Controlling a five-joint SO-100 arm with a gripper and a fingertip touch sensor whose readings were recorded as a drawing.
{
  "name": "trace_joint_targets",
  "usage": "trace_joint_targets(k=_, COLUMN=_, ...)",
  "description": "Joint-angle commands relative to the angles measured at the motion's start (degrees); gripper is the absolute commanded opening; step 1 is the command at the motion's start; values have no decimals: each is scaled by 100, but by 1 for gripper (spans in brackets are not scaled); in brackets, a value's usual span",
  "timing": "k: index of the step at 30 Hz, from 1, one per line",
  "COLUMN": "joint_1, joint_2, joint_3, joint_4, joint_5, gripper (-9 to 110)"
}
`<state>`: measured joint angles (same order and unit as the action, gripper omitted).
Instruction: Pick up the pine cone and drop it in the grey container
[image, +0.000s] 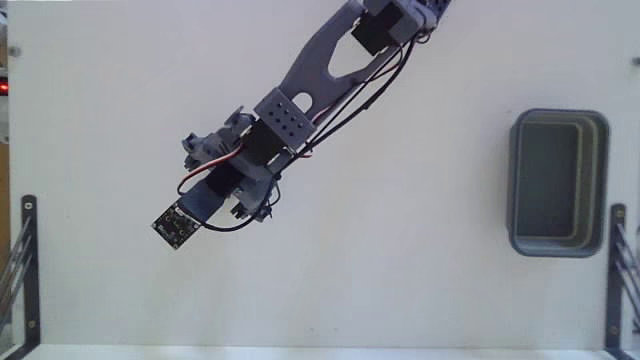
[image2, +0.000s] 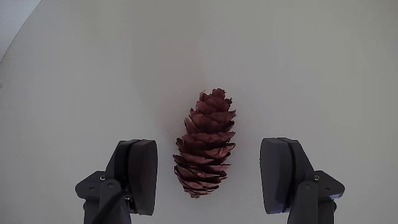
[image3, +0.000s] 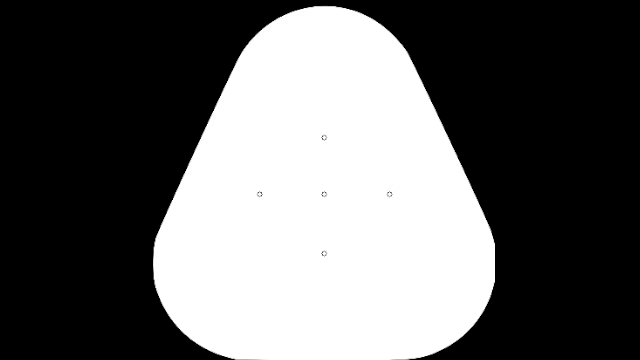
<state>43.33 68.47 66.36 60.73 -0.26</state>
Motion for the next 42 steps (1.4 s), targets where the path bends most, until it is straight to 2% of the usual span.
trace_joint_targets(k=1, joint_1=-20, joint_2=224, joint_3=-214, joint_4=16, joint_5=26, gripper=110)
trace_joint_targets(k=42, joint_1=-20, joint_2=258, joint_3=330, joint_4=-494, joint_5=26, gripper=110)
